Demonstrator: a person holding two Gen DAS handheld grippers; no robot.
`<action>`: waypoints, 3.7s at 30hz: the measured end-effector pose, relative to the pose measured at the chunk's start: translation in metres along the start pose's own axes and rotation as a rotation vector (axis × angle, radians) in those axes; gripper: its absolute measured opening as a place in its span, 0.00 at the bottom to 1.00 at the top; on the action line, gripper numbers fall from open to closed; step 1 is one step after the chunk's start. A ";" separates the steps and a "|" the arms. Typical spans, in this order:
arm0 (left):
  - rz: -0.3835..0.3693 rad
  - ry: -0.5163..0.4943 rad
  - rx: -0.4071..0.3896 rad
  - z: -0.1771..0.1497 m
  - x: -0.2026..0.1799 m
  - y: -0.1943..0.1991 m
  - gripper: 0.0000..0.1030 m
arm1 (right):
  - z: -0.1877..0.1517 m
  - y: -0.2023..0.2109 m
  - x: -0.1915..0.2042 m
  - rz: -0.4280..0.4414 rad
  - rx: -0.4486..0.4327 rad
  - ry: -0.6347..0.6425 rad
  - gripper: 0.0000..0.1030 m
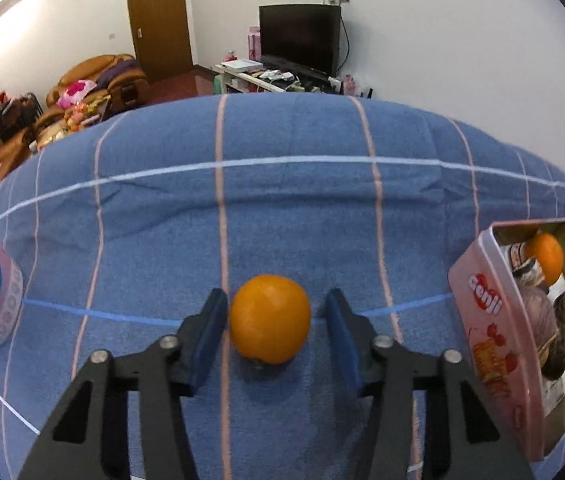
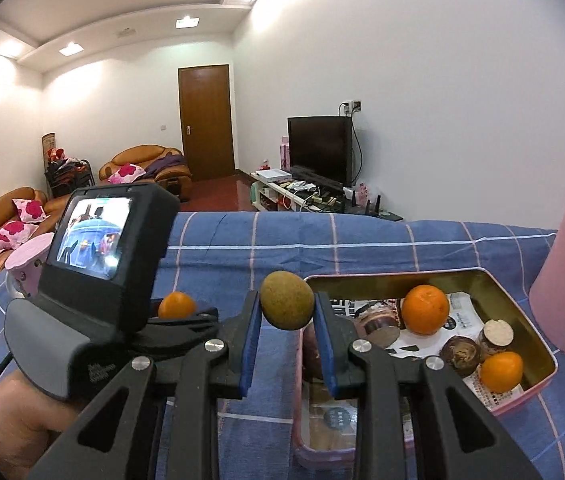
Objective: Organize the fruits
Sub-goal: 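Lift and carry the small fruit with the right gripper while the left carries the orange over the tin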
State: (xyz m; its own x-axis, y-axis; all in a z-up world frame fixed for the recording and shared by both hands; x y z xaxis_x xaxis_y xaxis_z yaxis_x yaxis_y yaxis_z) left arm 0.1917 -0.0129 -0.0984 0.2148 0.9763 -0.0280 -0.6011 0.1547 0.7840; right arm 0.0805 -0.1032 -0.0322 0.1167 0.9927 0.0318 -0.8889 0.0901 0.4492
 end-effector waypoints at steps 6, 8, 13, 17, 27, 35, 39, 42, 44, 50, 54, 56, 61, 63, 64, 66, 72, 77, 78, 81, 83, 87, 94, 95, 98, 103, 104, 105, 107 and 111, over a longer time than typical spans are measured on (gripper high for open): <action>0.023 0.071 -0.056 -0.008 0.015 0.022 0.36 | 0.000 -0.002 0.003 0.004 -0.023 0.024 0.27; 0.026 0.095 -0.091 -0.014 0.023 0.035 0.36 | 0.000 -0.001 0.005 0.008 -0.031 0.031 0.27; 0.110 0.131 -0.170 -0.034 0.044 0.066 0.36 | -0.001 0.006 0.012 0.037 -0.054 0.041 0.27; 0.176 0.166 -0.245 -0.052 0.056 0.096 0.36 | -0.002 0.013 0.021 0.072 -0.069 0.059 0.27; 0.264 0.171 -0.350 -0.066 0.066 0.129 0.36 | -0.011 0.033 0.031 0.094 -0.088 0.092 0.27; 0.285 0.169 -0.393 -0.074 0.062 0.142 0.37 | -0.015 0.045 0.029 0.091 -0.093 0.098 0.27; 0.281 0.173 -0.405 -0.078 0.057 0.148 0.37 | -0.015 0.047 0.026 0.088 -0.090 0.096 0.27; 0.275 0.167 -0.405 -0.080 0.052 0.149 0.37 | -0.017 0.048 0.022 0.086 -0.085 0.087 0.27; 0.282 0.156 -0.413 -0.080 0.048 0.151 0.37 | -0.019 0.049 0.019 0.082 -0.081 0.084 0.27; 0.279 0.141 -0.411 -0.082 0.039 0.151 0.37 | -0.022 0.053 0.012 0.074 -0.076 0.083 0.27; 0.271 0.134 -0.408 -0.082 0.033 0.150 0.37 | -0.024 0.056 0.007 0.072 -0.076 0.083 0.28; 0.265 0.132 -0.407 -0.082 0.029 0.149 0.37 | -0.025 0.057 0.002 0.070 -0.072 0.081 0.28; 0.246 0.125 -0.401 -0.082 0.017 0.147 0.37 | -0.026 0.058 -0.010 0.067 -0.060 0.068 0.27; 0.239 0.122 -0.402 -0.083 0.012 0.147 0.37 | -0.026 0.059 -0.015 0.060 -0.059 0.065 0.27; 0.234 0.120 -0.402 -0.083 0.009 0.147 0.37 | -0.026 0.059 -0.017 0.057 -0.058 0.064 0.27; 0.226 0.115 -0.402 -0.083 0.003 0.147 0.37 | -0.026 0.060 -0.023 0.047 -0.059 0.064 0.27; 0.209 0.084 -0.402 -0.083 -0.018 0.146 0.37 | -0.026 0.063 -0.047 0.023 -0.060 0.058 0.27; 0.191 0.069 -0.399 -0.083 -0.036 0.145 0.37 | -0.027 0.063 -0.065 0.005 -0.057 0.047 0.27; 0.188 0.064 -0.398 -0.083 -0.040 0.145 0.37 | -0.027 0.064 -0.068 0.003 -0.056 0.047 0.27; 0.171 0.047 -0.400 -0.081 -0.054 0.145 0.37 | -0.027 0.066 -0.080 -0.005 -0.060 0.053 0.27; 0.159 0.032 -0.400 -0.081 -0.064 0.144 0.37 | -0.027 0.067 -0.088 -0.013 -0.064 0.055 0.27; 0.127 0.002 -0.392 -0.078 -0.086 0.139 0.37 | -0.027 0.067 -0.108 -0.032 -0.062 0.043 0.27; 0.055 -0.045 -0.389 -0.074 -0.125 0.135 0.37 | -0.025 0.067 -0.140 -0.069 -0.061 0.030 0.27; 0.041 -0.051 -0.380 -0.073 -0.132 0.132 0.37 | -0.025 0.066 -0.145 -0.074 -0.060 0.026 0.27; 0.007 -0.053 -0.361 -0.069 -0.148 0.126 0.37 | -0.024 0.064 -0.157 -0.092 -0.057 0.012 0.28; -0.022 -0.058 -0.340 -0.055 -0.173 0.111 0.37 | -0.022 0.062 -0.177 -0.134 -0.063 0.001 0.28; -0.030 -0.055 -0.337 -0.053 -0.177 0.108 0.37 | -0.021 0.061 -0.183 -0.143 -0.061 -0.009 0.28; -0.044 -0.050 -0.333 -0.051 -0.182 0.106 0.37 | -0.021 0.059 -0.188 -0.149 -0.058 -0.020 0.28; -0.071 -0.042 -0.330 -0.048 -0.188 0.102 0.37 | -0.021 0.057 -0.197 -0.160 -0.050 -0.042 0.28; -0.126 -0.048 -0.332 -0.047 -0.192 0.102 0.37 | -0.021 0.054 -0.207 -0.173 -0.040 -0.067 0.28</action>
State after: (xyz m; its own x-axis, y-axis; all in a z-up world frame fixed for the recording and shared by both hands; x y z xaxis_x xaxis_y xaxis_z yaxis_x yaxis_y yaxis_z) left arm 0.0525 -0.1778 -0.0421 0.3337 0.9396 -0.0763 -0.7834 0.3215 0.5319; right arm -0.0006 -0.3017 -0.0335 0.2978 0.9545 0.0170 -0.8694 0.2638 0.4177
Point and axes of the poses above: each gripper's, at about its wrist camera, not at the fingertips, and y roughly against the way its jaws point, x to its left, z to its top, the point moved 8 cm from there along -y, roughly the way its jaws point, and after that the axes turned 1 degree about -z, right-handed, at the moved point
